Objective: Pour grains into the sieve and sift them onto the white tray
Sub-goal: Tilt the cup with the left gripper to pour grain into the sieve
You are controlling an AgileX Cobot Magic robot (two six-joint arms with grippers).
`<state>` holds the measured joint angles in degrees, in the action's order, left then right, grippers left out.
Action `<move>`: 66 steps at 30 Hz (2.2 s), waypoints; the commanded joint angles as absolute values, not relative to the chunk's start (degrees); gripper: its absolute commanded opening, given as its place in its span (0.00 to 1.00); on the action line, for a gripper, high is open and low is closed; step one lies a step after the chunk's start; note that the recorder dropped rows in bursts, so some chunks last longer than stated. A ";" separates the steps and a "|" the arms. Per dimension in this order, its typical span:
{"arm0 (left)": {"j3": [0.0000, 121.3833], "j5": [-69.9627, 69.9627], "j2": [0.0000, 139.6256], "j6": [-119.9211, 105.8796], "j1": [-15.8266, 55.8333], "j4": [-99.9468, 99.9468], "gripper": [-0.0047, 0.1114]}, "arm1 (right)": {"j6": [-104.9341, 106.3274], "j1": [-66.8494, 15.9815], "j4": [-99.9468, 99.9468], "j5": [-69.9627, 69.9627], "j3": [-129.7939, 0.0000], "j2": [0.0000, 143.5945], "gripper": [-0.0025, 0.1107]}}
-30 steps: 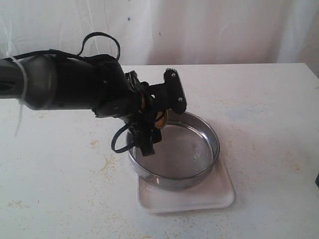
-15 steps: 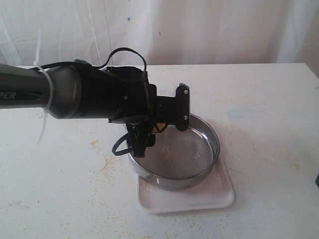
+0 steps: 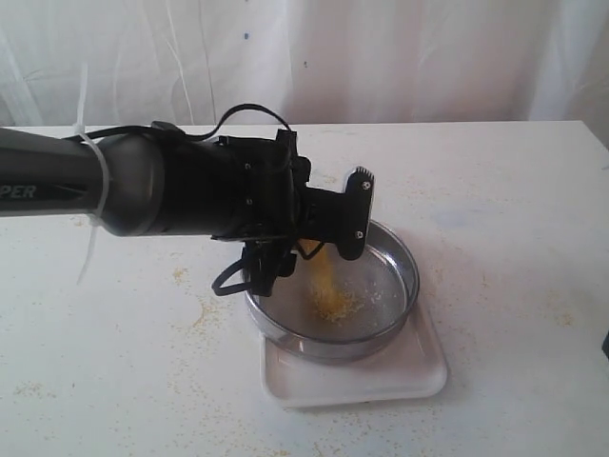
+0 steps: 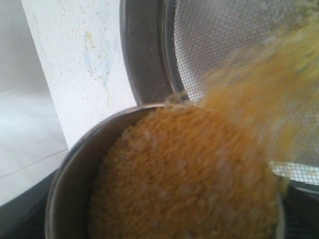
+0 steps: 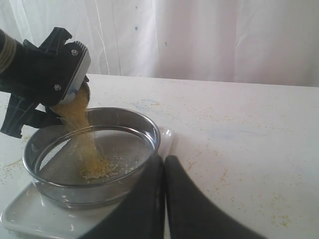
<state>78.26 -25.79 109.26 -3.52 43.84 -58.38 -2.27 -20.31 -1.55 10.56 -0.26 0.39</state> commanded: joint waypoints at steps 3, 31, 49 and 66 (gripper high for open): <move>80.93 -28.71 111.47 -4.93 44.12 -62.16 0.04 | -1.88 -20.00 -1.78 10.13 0.00 0.00 0.02; 84.09 -38.14 116.52 -21.00 50.16 -82.96 0.04 | -0.88 -20.00 -1.78 10.13 0.00 0.00 0.02; 83.99 -47.24 116.52 -22.95 52.75 -92.52 0.04 | -0.88 -20.00 -1.78 10.13 0.00 0.00 0.02; 83.99 -52.81 117.35 -22.62 55.64 -96.36 0.04 | -0.88 -20.00 -1.78 10.13 0.00 0.00 0.02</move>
